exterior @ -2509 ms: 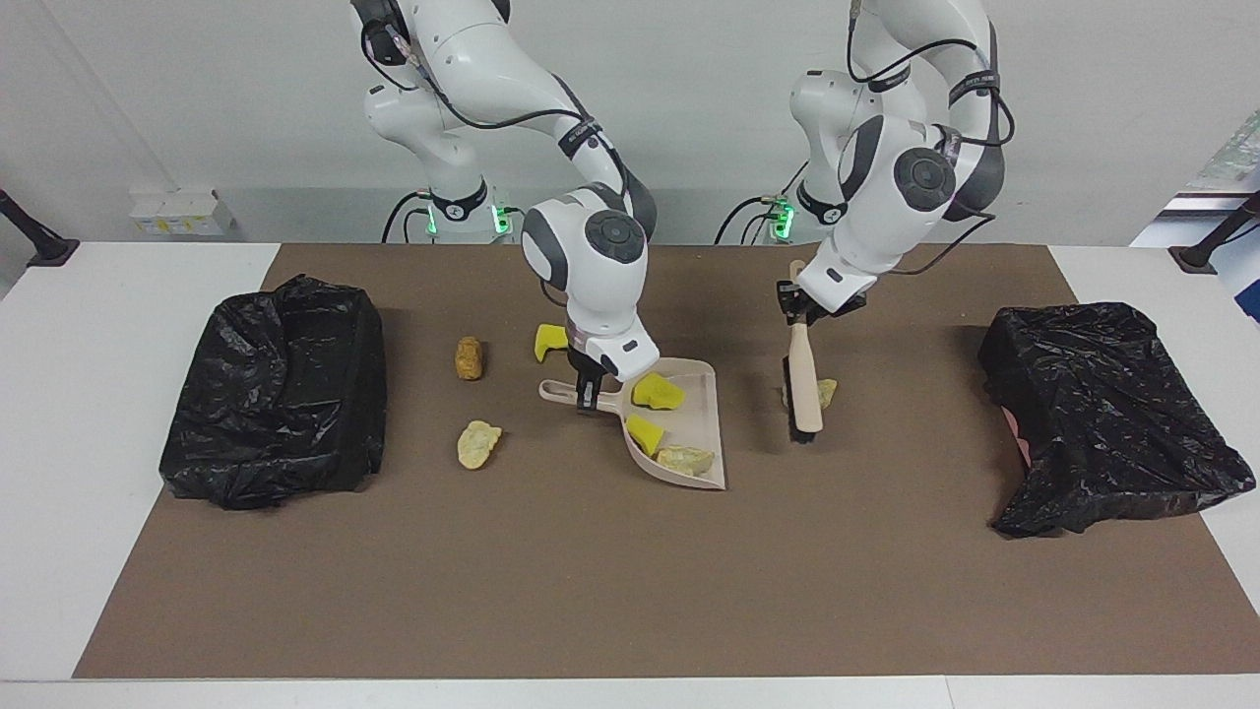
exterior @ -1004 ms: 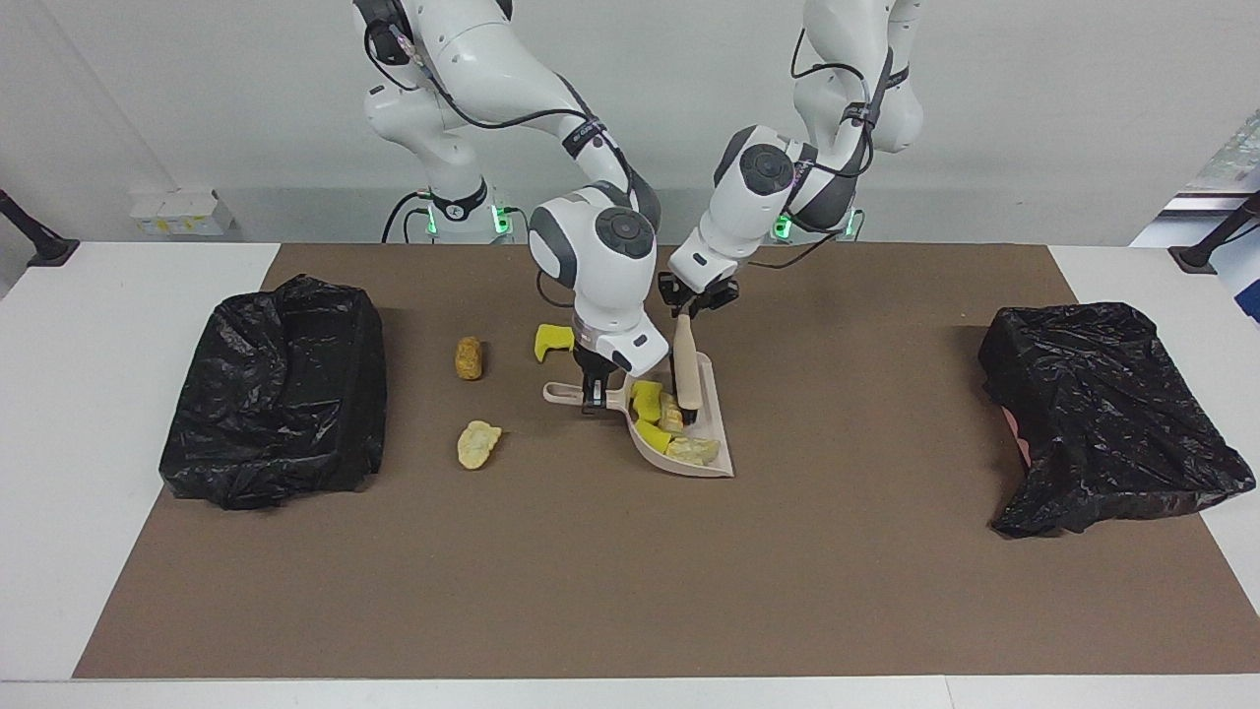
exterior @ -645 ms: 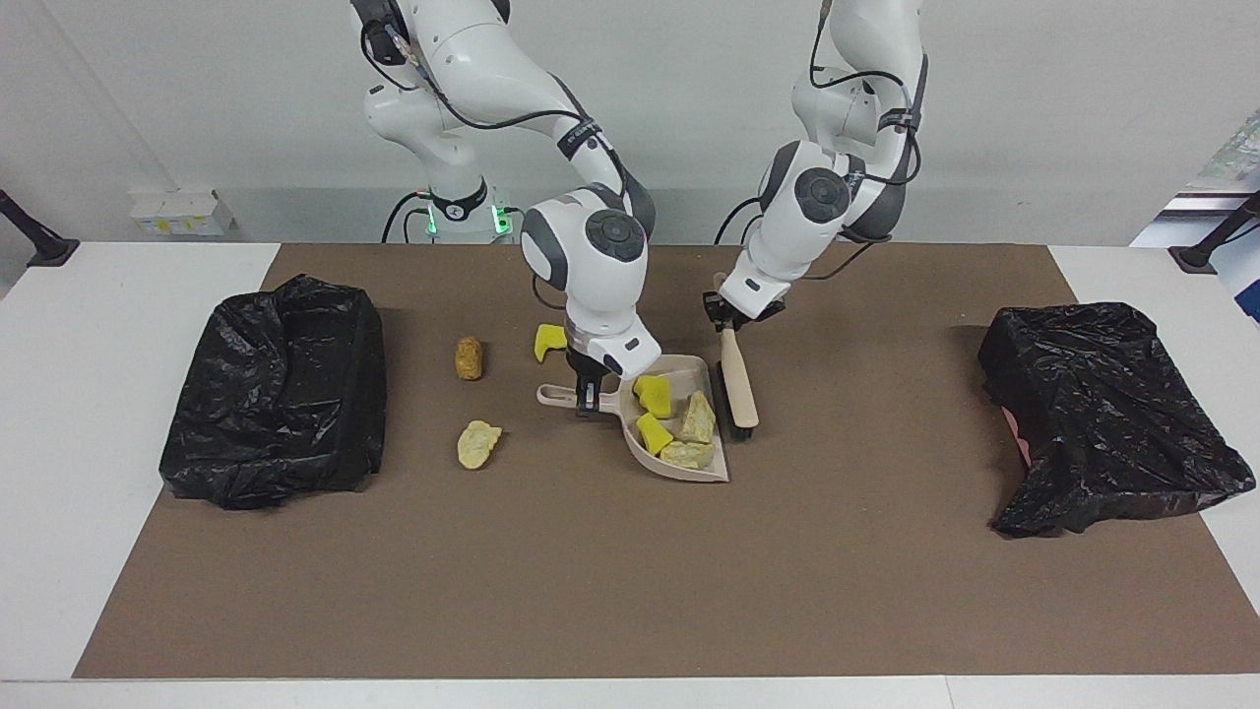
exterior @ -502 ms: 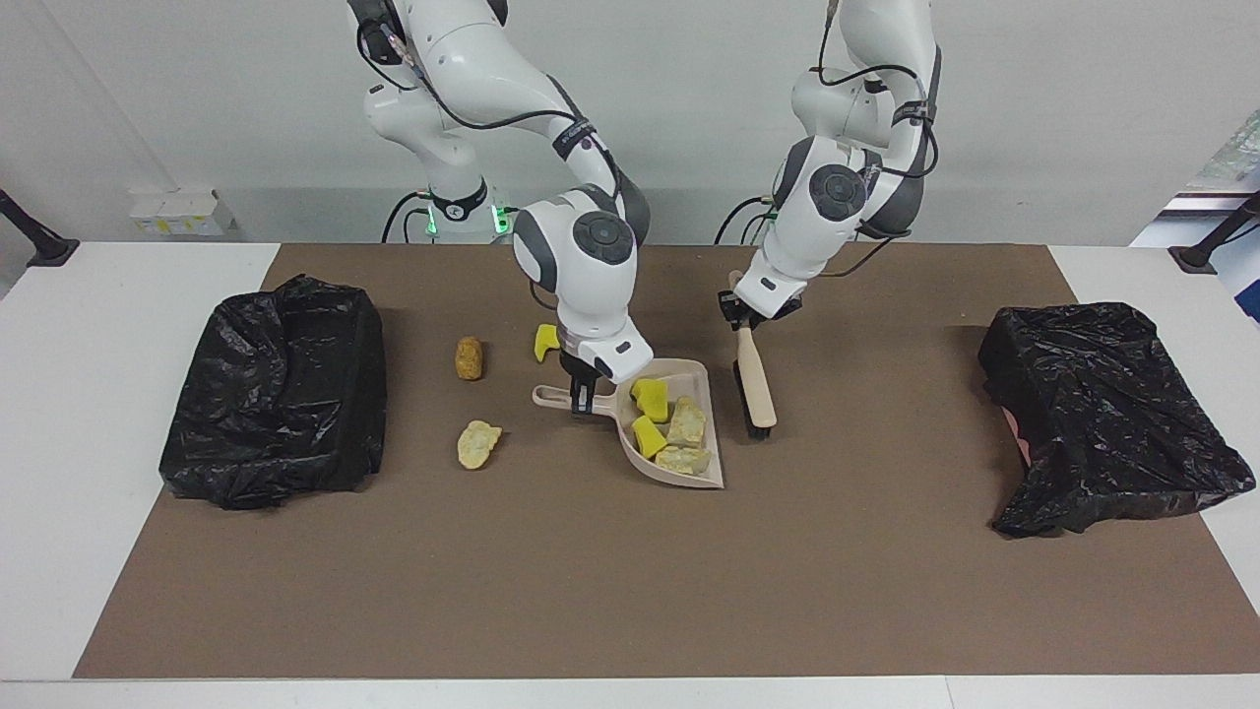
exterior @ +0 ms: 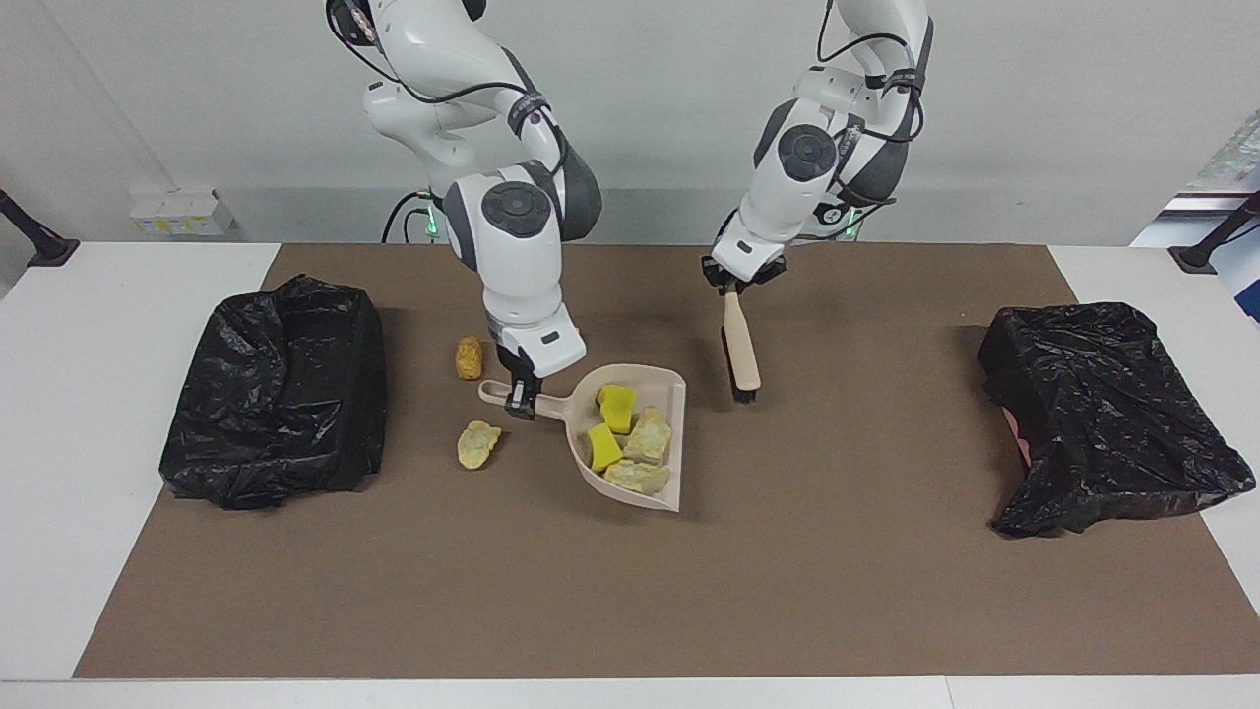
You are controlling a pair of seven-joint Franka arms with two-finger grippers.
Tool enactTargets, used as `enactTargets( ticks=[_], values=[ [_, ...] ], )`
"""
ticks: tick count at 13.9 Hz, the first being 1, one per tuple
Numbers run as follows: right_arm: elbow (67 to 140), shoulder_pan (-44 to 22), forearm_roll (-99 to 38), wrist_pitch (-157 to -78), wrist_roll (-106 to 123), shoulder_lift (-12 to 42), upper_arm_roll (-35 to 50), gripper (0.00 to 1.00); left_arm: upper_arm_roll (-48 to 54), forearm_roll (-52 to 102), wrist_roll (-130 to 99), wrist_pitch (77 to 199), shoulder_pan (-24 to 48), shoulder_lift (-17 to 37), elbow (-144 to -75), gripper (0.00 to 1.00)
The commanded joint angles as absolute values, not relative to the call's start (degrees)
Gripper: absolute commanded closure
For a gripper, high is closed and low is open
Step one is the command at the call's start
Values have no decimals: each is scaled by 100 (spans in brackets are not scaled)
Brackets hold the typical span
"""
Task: Sweep and dump trash in bin
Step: 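Carry the dustpan to the nearby trash bag with the right gripper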
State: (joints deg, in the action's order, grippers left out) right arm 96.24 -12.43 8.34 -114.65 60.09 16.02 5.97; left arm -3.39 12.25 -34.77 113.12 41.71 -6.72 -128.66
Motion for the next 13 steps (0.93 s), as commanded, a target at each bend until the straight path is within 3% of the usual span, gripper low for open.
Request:
enactTargets(
  ticks=[1, 6, 8, 9, 10, 11, 13],
  values=[
    [9747, -565, 476, -11111, 6948, 1196, 659, 100, -387, 1107, -4242, 11820, 4858, -1361, -13682, 100],
    [9791, 1174, 89, -10872, 9021, 853, 659, 100, -378, 1116, -5044, 13136, 5659, -1538, -14649, 100],
    [9791, 1860, 18, -10863, 9893, 826, 659, 100, -378, 1116, -5150, 13324, 5756, -1398, -14695, 100],
    [9791, 2168, 18, -10872, 10375, 809, 650, 100, -378, 1116, -5159, 13316, 5757, -1389, -14695, 95],
    [9791, 2423, 26, -10855, 10745, 782, 624, 100, -378, 1116, -5150, 13307, 5739, -1371, -14669, 38],
    [9800, 2678, 105, -10854, 11010, 730, 615, 100, -387, 1116, -5142, 13298, 5670, -1310, -14599, 0],
    [9817, 2917, 297, -10854, 11563, 712, 580, 100, -413, 1116, -5054, 13201, 5372, -1170, -14301, 0]
  ],
)
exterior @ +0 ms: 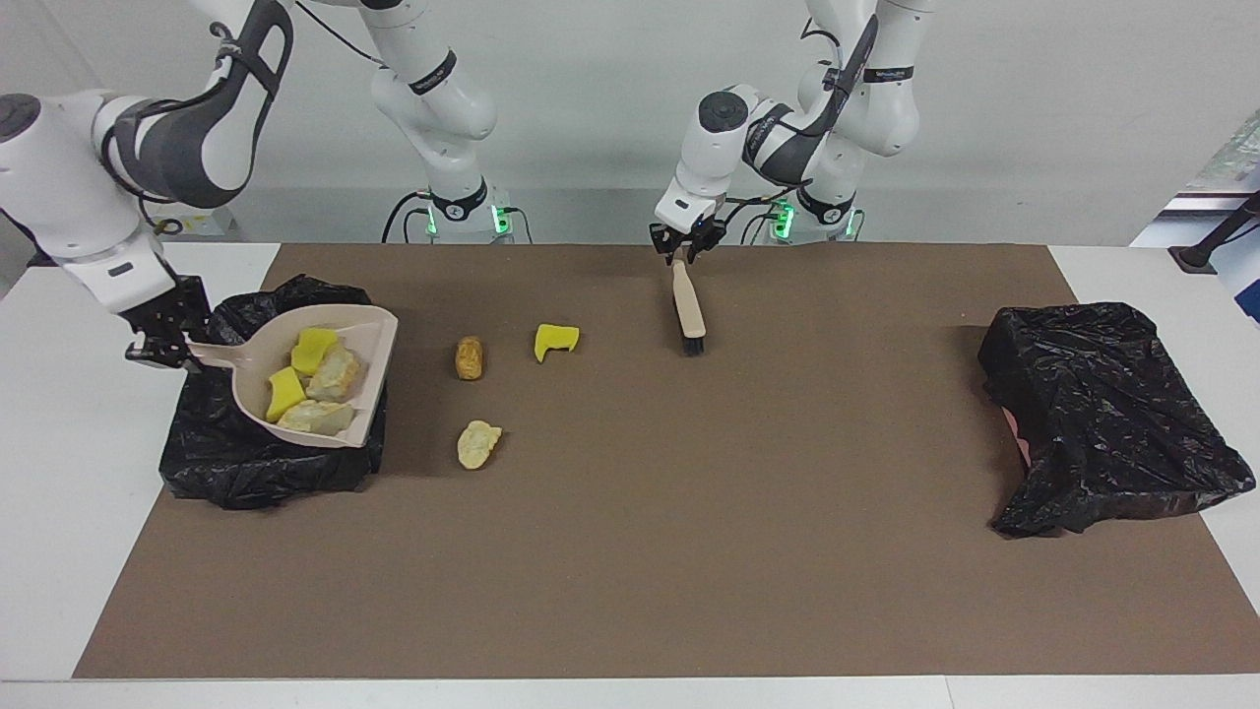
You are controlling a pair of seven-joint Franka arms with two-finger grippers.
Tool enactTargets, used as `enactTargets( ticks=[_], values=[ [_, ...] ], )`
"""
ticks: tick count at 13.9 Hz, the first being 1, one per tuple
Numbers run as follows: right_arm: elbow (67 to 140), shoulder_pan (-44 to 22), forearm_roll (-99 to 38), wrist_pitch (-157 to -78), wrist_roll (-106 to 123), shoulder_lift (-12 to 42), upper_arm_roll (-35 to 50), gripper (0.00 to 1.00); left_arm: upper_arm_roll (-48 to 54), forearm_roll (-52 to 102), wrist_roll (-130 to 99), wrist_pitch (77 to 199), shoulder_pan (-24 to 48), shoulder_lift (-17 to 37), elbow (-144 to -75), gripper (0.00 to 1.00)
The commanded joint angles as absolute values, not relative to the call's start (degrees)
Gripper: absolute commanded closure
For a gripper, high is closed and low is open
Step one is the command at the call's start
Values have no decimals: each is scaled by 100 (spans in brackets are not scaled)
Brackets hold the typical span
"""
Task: Sweep and dump trash in bin
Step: 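Carry the dustpan to the nearby trash bag with the right gripper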
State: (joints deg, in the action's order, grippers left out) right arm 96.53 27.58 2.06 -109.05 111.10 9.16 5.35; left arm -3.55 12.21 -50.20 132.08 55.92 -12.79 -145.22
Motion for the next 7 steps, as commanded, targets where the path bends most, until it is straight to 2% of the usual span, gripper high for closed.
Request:
enactTargets(
  ticks=[1, 5, 7],
  values=[
    [9817, 2935, 690, -10907, 11784, 712, 597, 100, -404, 1116, -5045, 13184, 5100, -1125, -14195, 0],
    [9905, 2936, 1765, -11161, 11848, 703, 606, 100, -422, 1108, -4975, 13096, 4046, -827, -13607, 0],
    [10202, 2857, 2230, -11502, 11787, 537, 606, 100, -431, 1003, -4539, 12842, 3623, -599, -13168, 0]
  ],
)
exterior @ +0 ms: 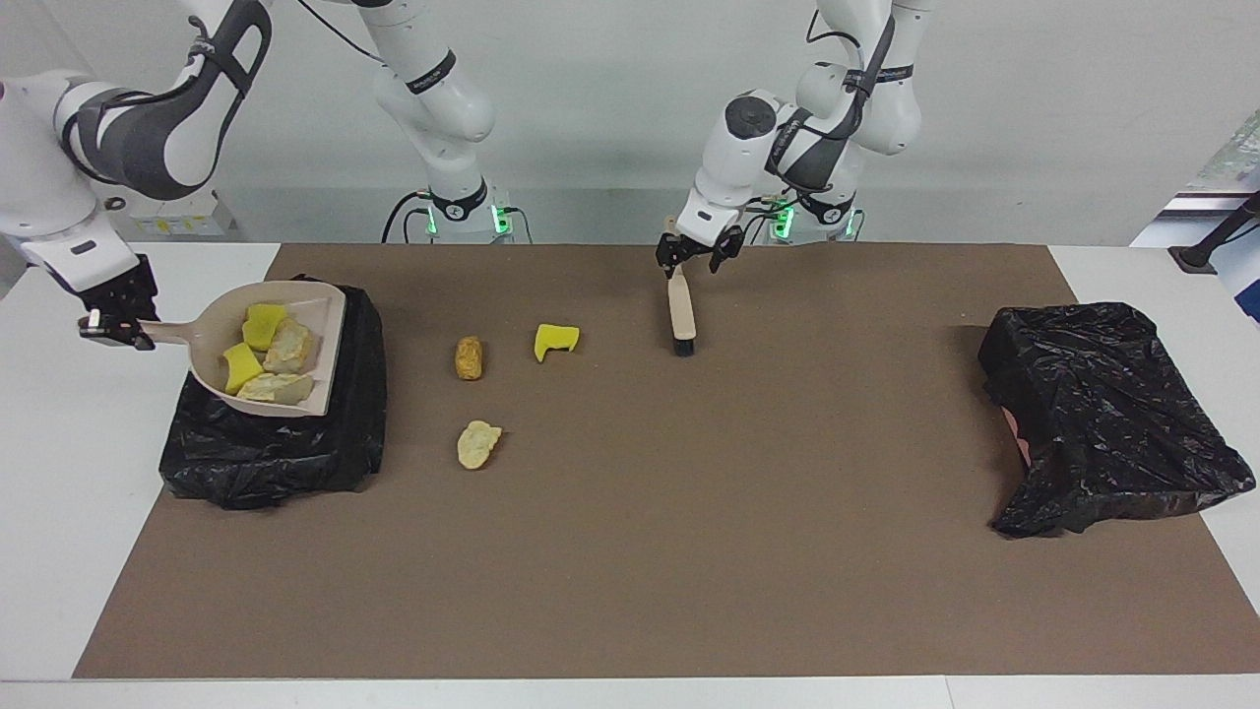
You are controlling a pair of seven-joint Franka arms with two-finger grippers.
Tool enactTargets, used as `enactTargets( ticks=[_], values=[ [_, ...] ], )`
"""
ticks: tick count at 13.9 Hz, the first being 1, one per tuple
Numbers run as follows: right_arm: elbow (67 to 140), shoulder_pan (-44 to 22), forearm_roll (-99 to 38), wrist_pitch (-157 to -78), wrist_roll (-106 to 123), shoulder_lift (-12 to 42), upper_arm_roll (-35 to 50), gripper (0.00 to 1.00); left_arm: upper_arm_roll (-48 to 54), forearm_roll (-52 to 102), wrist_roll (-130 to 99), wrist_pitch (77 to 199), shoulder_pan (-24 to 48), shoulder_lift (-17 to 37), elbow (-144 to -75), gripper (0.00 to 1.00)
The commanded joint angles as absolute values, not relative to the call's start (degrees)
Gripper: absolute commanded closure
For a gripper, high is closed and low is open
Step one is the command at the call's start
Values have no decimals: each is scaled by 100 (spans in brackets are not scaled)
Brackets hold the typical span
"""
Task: Sweep and dump trash in bin
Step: 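Carry the dustpan to the nearby trash bag with the right gripper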
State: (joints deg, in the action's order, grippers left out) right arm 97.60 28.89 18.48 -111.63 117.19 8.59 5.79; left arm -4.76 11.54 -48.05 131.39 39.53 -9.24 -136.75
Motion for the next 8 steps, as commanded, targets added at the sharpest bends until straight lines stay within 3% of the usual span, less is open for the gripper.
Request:
enactTargets(
  ticks=[1, 5, 8],
  values=[
    [10491, 2796, 2485, -11827, 11760, 345, 615, 100, -431, 871, -4222, 12806, 3421, -572, -13062, 0],
    [11179, 2524, 3337, -12137, 11234, -87, 615, 100, -431, 694, -2712, 11948, 2428, -230, -11913, 0],
    [11451, 2058, 4522, -11954, 10234, -289, 615, 100, -431, 694, -1279, 11522, 1760, 9, -11163, 0]
  ],
)
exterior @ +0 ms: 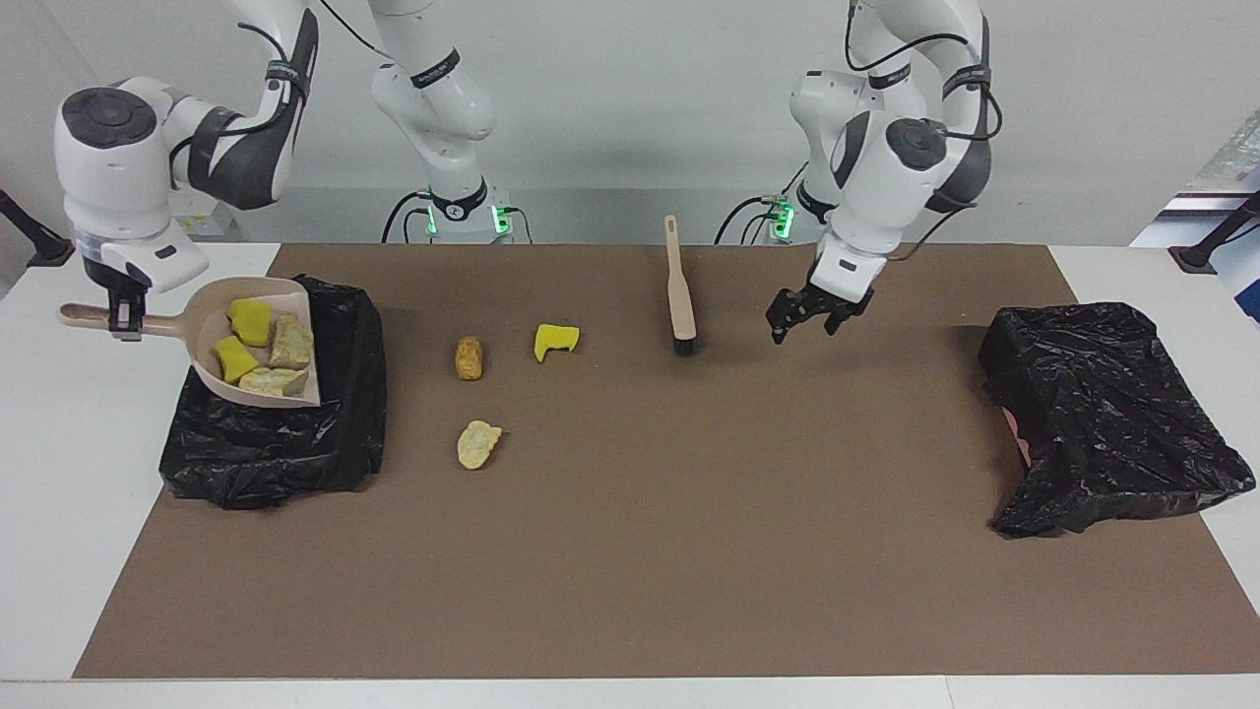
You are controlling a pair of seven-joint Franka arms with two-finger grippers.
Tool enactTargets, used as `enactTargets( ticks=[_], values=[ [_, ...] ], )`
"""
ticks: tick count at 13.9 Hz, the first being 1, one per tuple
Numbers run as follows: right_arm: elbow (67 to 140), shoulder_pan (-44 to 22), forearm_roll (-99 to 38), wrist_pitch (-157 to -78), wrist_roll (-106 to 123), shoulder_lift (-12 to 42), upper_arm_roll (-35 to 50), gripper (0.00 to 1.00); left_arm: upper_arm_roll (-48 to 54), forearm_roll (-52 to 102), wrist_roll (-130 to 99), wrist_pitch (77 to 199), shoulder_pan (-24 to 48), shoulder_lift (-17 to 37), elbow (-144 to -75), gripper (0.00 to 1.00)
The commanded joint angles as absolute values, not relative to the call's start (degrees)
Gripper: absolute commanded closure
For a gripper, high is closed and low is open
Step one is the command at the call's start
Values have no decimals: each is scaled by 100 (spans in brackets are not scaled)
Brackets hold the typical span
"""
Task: Sweep and dump trash in bin
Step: 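Tip the dustpan into the trash bag with the right gripper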
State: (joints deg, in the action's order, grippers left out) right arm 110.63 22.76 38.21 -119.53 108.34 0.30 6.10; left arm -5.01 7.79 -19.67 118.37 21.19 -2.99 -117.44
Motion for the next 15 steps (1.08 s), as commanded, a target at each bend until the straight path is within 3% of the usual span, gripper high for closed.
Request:
enactTargets(
  ticks=[1, 10, 15],
  values=[
    [11470, 1944, 4779, -11770, 10004, -334, 615, 100, -439, 694, -874, 11522, 1566, 61, -11023, 0],
    [11399, 1169, 5870, -10592, 9388, -676, 615, 100, -448, 571, 702, 10504, -16, 202, -10055, 0],
    [11303, 1143, 6109, -10125, 9237, -975, 668, 100, -413, 615, 249, 9855, -167, 202, -9547, 0]
  ],
)
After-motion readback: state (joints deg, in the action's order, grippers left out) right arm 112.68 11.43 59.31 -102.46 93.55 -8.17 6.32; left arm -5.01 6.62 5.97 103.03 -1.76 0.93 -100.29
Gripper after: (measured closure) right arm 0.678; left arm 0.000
